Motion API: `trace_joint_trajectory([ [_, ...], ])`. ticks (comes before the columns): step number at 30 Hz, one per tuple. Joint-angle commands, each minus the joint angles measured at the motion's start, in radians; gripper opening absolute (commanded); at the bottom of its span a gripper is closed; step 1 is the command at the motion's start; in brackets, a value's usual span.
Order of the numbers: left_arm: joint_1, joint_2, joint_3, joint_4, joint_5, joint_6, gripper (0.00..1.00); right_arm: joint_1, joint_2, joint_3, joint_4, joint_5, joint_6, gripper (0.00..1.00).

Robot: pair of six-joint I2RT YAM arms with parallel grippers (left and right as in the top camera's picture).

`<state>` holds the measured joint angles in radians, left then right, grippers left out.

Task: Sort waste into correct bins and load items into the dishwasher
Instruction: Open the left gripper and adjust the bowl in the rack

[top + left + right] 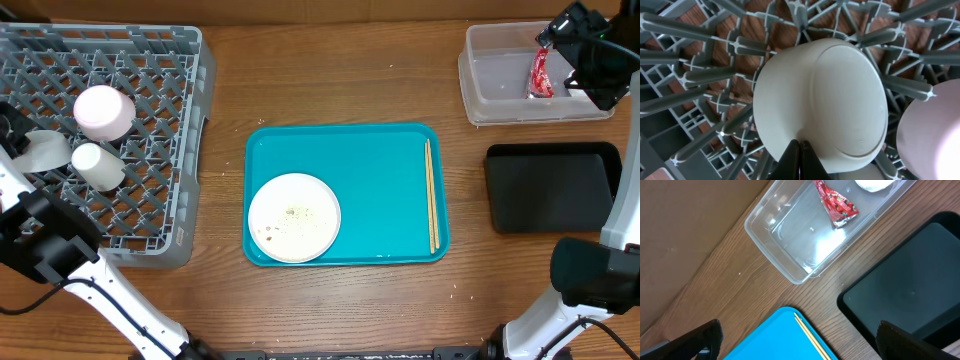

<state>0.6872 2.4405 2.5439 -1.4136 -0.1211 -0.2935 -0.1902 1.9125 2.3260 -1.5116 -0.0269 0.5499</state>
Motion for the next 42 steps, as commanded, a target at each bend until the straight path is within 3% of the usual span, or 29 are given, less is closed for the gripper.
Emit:
trace_joint_trajectory([
  [1,0.006,0.007,0.004,-0.002,-0.011,-0.022,0.04,-0.002,-0.001,0.009,0.002,-0.001,0.004,1.0],
  [6,0.007,0.001,0.004,0.0,0.072,-0.027,0.04,-0.002,-0.001,0.009,0.003,-0.001,0.004,1.0],
  [22,0.0,-0.061,0.004,0.108,0.144,-0.081,0.04,-0.002,-0.001,0.009,0.003,-0.001,0.004,1.0],
  [31,-0.003,-0.011,-0.016,0.075,0.134,-0.037,0.04,-0.002,-0.001,0.009,0.003,0.0,0.004,1.0],
  [42,0.008,-0.011,-0.049,-0.003,0.016,-0.028,0.04,-0.002,-0.001,0.009,0.003,-0.001,0.004,1.0],
])
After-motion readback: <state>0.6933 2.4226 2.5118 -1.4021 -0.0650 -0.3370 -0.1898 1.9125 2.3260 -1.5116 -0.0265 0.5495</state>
